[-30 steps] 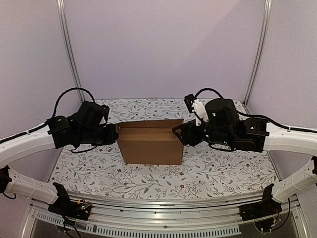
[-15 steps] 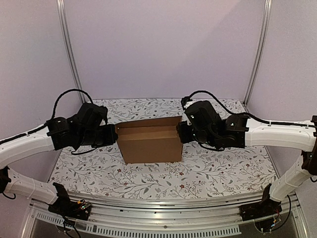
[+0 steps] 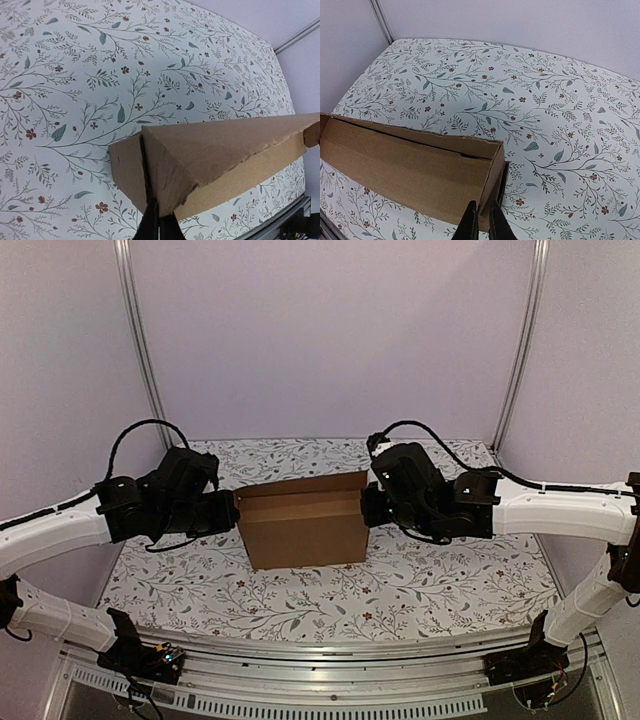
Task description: Fold the paper box
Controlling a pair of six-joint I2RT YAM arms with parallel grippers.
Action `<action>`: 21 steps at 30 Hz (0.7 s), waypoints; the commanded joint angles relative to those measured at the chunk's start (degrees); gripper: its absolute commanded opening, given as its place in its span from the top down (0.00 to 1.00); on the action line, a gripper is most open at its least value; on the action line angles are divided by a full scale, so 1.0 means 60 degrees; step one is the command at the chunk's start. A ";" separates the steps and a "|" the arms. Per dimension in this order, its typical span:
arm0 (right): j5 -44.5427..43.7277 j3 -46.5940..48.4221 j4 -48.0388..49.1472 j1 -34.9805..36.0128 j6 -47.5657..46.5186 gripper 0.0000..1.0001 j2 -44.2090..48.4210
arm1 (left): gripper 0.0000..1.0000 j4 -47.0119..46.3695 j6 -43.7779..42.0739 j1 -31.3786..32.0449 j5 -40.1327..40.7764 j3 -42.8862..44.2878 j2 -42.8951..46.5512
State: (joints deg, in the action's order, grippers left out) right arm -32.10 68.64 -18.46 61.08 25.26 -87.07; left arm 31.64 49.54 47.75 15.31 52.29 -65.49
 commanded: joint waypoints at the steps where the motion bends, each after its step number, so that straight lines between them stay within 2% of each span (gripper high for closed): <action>1: -0.0442 0.0037 -0.0169 0.0013 -0.0047 0.95 0.0079 | 1.00 0.1062 0.0026 0.0165 -0.0237 -0.0278 -0.0345; 7: -0.0613 -0.0103 -0.0205 0.0013 -0.0064 1.00 0.0168 | 1.00 0.1055 -0.0011 0.0161 -0.0295 -0.0266 -0.0407; 21: -0.0637 -0.0220 -0.0187 0.0004 0.0006 1.00 0.0217 | 1.00 0.1030 -0.0022 0.0157 -0.0322 -0.0307 -0.0375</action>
State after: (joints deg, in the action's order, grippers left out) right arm -34.41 68.18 -19.09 61.08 24.86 -87.00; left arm 31.24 49.52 47.79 15.35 52.34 -65.76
